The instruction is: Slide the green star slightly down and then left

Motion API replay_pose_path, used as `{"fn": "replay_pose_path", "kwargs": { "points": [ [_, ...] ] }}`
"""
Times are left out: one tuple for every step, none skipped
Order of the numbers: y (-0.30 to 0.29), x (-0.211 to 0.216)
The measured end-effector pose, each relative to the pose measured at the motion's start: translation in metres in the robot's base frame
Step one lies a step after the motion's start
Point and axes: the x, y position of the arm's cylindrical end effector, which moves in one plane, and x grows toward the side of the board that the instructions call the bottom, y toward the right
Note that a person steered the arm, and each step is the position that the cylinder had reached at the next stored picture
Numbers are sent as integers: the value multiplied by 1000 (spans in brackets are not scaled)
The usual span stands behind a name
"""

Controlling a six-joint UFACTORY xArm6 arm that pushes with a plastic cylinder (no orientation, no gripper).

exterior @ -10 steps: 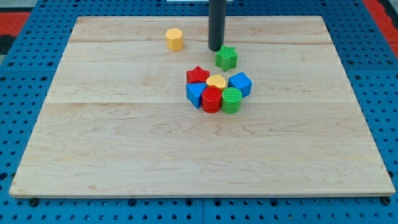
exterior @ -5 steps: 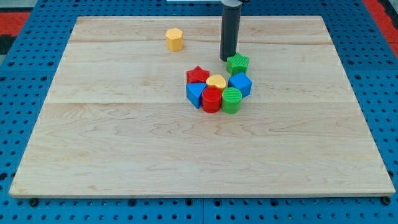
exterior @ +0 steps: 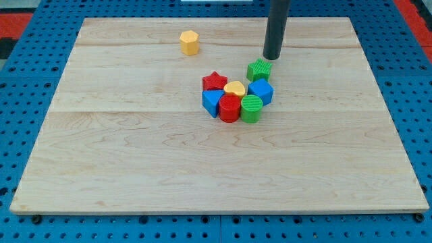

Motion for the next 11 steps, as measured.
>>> {"fn": "replay_pose_path", "kwargs": {
  "points": [
    [0, 10],
    [0, 16],
    [-2, 18],
    [-9, 22],
    [-17, 27],
    [-19, 30],
    [-19, 31],
    [-19, 33],
    [-23, 29],
    [-33, 29],
    [-41, 29]
  ]
}}
